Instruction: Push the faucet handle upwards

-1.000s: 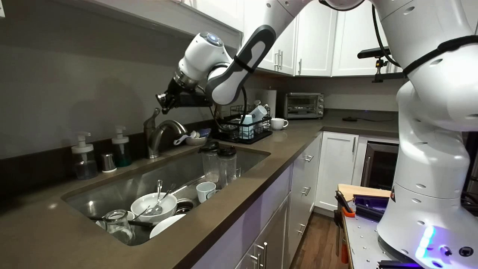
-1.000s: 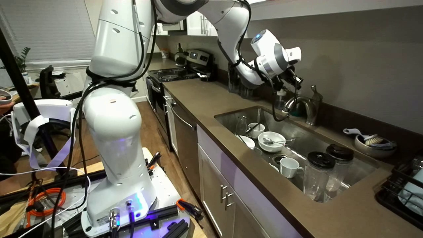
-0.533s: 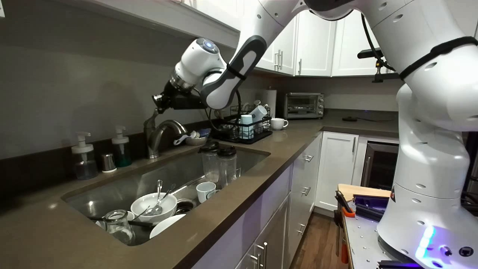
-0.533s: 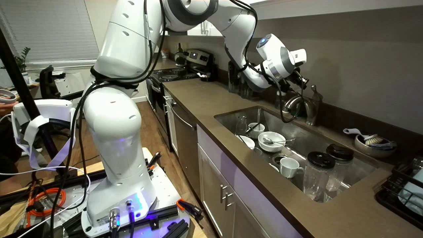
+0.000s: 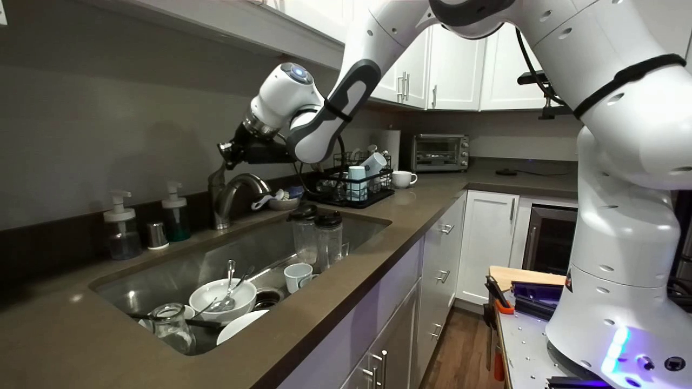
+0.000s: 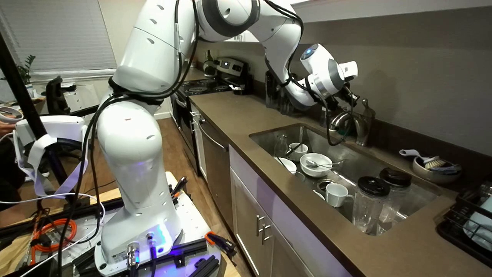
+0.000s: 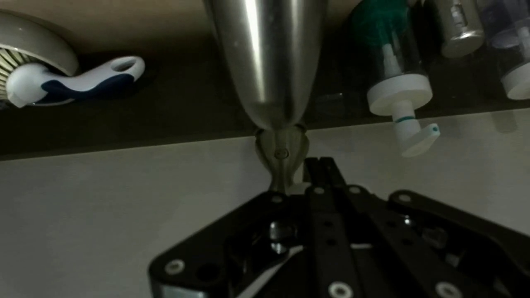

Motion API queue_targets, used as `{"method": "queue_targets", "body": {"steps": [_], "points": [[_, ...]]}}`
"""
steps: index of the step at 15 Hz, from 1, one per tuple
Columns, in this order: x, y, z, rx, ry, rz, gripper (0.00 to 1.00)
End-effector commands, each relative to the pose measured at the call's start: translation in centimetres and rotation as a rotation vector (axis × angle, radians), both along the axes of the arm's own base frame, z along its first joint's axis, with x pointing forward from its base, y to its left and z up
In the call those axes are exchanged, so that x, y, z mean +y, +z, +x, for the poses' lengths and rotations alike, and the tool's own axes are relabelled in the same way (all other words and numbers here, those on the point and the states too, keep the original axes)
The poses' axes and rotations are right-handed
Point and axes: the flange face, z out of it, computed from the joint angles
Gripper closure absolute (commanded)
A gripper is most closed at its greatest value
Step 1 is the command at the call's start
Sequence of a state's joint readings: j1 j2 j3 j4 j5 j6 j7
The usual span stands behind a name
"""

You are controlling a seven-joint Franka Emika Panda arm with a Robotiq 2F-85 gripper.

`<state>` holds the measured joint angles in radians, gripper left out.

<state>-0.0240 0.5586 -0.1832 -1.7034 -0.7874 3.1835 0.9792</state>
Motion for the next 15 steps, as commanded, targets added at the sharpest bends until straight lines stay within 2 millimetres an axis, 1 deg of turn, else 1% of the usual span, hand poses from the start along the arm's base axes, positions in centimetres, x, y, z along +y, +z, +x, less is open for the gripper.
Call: {"method": "queue_targets", "body": {"steps": [1,6,11,15], "points": [[-0.7,0.2,1.3,-0.012,-0.010,-0.019,0.96],[-1.7,0.6,2.7,-0.027,-0.023,-0.063,0.96],[-2.3,0.1,3.5,-0.004,-0.055,-0.084,0.96],[-2.8,0.6,4.2,-0.038,-0.071,-0.088,0.96]]}}
